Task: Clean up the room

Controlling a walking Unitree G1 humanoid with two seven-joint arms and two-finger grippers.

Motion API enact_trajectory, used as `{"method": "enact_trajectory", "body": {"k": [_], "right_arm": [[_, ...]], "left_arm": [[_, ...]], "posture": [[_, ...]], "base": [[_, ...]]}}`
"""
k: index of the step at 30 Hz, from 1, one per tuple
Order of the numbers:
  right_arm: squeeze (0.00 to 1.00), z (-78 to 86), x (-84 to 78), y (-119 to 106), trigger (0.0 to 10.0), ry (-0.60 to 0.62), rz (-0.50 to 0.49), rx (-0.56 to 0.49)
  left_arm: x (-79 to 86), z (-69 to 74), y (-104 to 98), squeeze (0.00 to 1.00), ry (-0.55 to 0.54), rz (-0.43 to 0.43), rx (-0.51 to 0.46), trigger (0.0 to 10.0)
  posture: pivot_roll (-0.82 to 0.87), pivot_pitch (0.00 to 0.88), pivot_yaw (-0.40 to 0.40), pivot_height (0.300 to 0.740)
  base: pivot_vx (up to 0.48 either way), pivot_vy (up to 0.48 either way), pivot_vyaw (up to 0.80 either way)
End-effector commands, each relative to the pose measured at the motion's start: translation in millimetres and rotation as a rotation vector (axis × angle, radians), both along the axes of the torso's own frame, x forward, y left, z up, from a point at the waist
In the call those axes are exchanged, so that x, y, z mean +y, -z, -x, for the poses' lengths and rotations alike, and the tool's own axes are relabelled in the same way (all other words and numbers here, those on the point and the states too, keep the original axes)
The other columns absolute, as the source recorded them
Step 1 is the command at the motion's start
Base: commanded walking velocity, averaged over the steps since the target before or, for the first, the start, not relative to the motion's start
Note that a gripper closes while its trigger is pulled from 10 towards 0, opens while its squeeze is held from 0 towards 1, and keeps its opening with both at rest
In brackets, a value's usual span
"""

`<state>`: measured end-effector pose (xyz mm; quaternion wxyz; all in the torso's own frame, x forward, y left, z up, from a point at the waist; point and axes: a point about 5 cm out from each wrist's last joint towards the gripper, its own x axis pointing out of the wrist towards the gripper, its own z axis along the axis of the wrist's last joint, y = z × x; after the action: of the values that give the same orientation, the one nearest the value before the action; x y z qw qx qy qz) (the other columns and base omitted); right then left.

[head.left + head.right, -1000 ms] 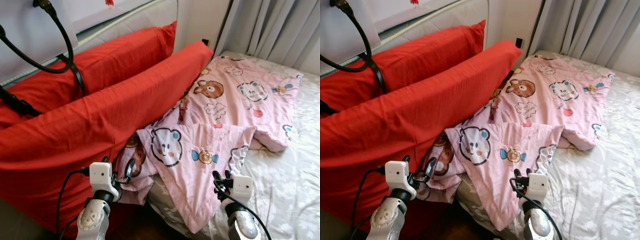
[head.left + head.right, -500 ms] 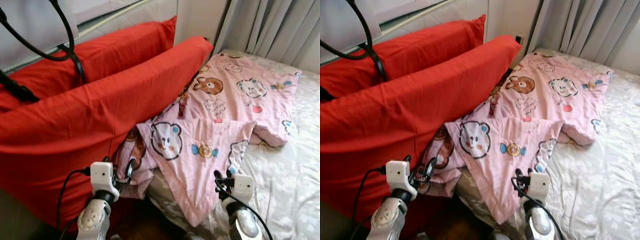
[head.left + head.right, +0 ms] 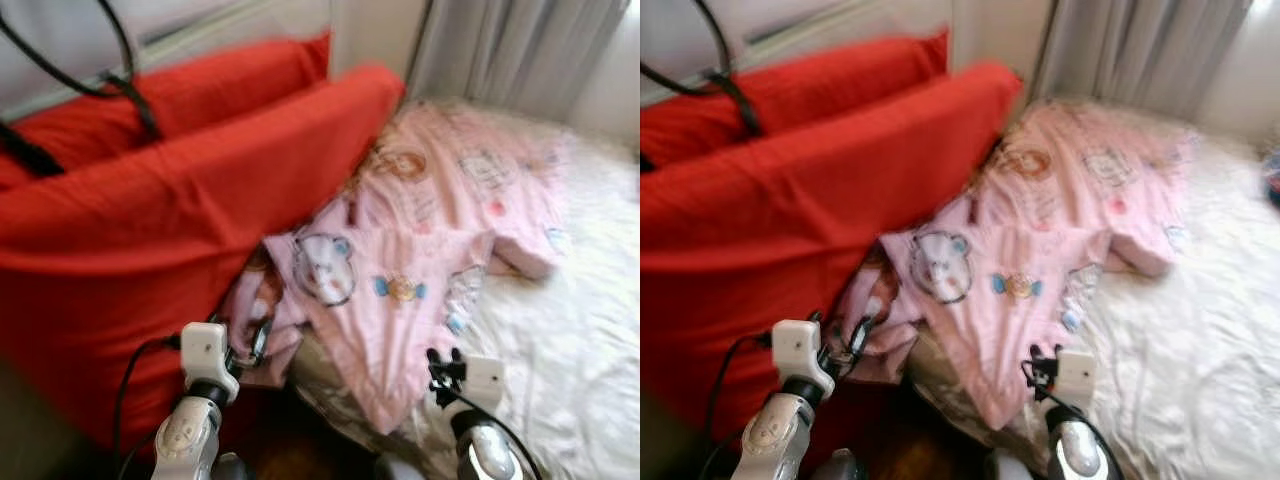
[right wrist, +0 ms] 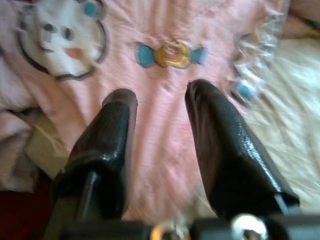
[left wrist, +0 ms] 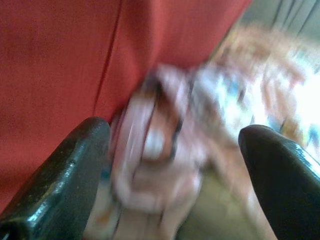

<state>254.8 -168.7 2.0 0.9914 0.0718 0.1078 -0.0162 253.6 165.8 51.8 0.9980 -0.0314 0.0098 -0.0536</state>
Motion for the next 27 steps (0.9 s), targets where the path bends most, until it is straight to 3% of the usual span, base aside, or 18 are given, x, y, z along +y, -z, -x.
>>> {"method": "enact_trajectory", "body": {"k": [1,10,14,27], "right_arm": [[0.00,5.7,1.0,5.8,10.0,0.006,-0.005,0.024],[0.00,5.2,2.5,9.9,10.0,-0.006,0.006,0.062],[0.00,4.1,3.5,7.8,10.0,-0.014,0.007,0.044],[0.00,1.9,2.4,5.4,10.0,-0.003,0.000,0.025]], "left_arm": [[0.3,-2.2,-2.5,0.00,-0.001,0.007,-0.006,10.0],[-0.6,-2.2,-2.7,0.00,0.006,0.007,-0.005,10.0],[-0.8,-2.5,-2.1,0.00,0.010,0.006,-0.002,10.0],[0.7,-2.7,2.0,0.00,0.014,0.000,0.015,10.0]], "posture": [[-0.05,0.109,-0.055,0.650],[-0.05,0.101,-0.053,0.640],[-0.05,0.096,-0.051,0.620],[-0.05,0.098,-0.052,0.620]], "base": [[0.000,0.000,0.00],[0.000,0.000,0.00],[0.000,0.000,0.00],[0.000,0.000,0.00]]}}
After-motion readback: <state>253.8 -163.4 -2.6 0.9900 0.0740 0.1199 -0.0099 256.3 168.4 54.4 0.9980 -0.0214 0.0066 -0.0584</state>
